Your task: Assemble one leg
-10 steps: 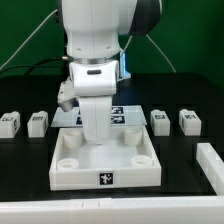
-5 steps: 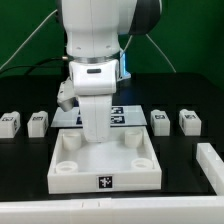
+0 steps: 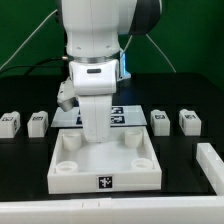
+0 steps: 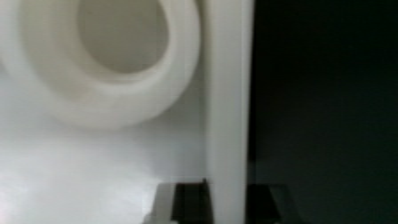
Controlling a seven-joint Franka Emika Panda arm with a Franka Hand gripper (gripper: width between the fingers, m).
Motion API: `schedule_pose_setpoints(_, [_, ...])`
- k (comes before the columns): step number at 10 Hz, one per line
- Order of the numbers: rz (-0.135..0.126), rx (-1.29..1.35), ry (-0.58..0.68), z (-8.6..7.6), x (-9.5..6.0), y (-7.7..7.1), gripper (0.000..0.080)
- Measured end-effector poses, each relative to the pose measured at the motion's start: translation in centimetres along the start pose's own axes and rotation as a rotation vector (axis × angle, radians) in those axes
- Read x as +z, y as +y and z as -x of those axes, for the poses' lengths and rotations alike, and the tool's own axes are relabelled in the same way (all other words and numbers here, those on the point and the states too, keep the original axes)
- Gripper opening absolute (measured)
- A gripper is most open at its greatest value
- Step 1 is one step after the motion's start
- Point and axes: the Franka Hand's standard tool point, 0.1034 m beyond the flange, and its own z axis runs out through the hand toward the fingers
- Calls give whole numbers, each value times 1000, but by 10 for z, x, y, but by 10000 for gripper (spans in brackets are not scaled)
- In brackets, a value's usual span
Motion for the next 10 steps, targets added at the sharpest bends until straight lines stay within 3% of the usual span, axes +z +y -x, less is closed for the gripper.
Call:
schedule_pose_setpoints(2, [12, -12, 12, -20, -4, 24, 63])
schedule_pose_setpoints(5, [28, 35, 37, -59, -2, 49, 63])
schedule_pose_setpoints(7, [-3, 44, 34, -73, -2, 52, 63])
schedule_pose_setpoints(10, [-22, 43, 28, -73, -3, 52, 64])
